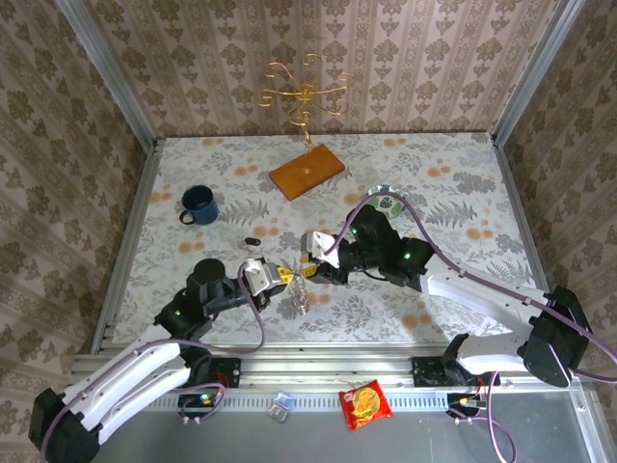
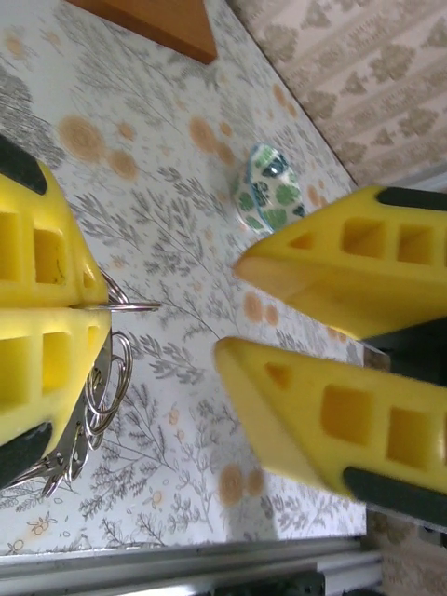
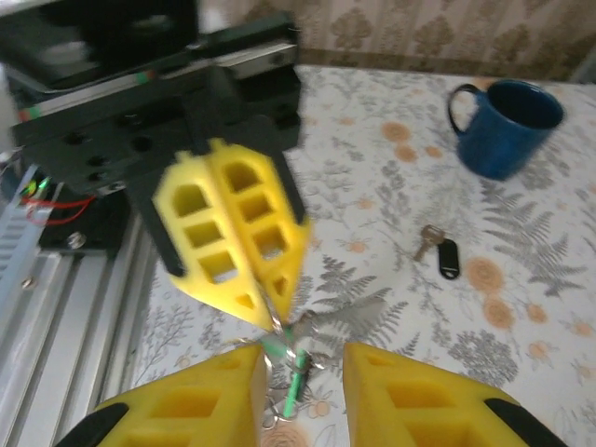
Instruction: Put the keys on the keyring
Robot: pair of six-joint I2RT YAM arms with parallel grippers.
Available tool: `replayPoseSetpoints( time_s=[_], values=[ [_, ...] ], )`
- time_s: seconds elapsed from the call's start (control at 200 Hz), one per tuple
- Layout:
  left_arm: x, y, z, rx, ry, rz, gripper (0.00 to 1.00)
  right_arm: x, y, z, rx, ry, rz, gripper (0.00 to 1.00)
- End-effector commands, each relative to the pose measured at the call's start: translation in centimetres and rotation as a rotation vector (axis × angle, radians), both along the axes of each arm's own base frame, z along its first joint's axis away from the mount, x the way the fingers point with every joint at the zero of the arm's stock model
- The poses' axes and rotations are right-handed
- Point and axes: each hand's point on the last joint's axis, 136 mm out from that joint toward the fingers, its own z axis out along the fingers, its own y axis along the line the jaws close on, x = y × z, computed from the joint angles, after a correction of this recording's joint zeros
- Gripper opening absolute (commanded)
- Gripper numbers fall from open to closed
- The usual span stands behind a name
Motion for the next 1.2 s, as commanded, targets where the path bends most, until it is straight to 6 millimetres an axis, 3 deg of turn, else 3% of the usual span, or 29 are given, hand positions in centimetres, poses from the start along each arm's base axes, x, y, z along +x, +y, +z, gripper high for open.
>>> replayPoseSetpoints(
  time_s=[0.0,0.09,0.305,0.46,0.71,0.955,1.195],
  values=[
    [2.0,2.1,2.5,-0.026,0.005,0.192,0.00,3.9,-1.3,1.8,0.083,0.030,-0.233,0.30],
    [3.2,4.4,2.6,-0.018,0.022,0.342,0.00,7.0,-2.0,1.5,0.129,0.112,-0.444,0.34],
    [5.2,10.6,1.5,0.058,0.036,0.689,0.00,10.6,-0.9,-3.1,0.034,0.283,-0.671,0.34],
    [5.4,13.7,2.8,0.043,-0.002,0.827,0.00,11.2,2.6,-5.7,-0.026,0.361,-0.595,0.34],
    [5.5,19.7,4.6,0.039,-0.073,1.119,0.00,14.1,8.4,-10.8,-0.141,0.435,-0.592,0.34],
    [5.2,21.0,4.9,0.023,-0.083,1.170,0.00,17.2,14.1,-14.7,-0.144,0.432,-0.581,0.35],
    [5.3,20.5,5.0,0.023,-0.091,1.141,0.00,19.1,17.0,-18.7,-0.208,0.382,-0.582,0.38]
  ],
)
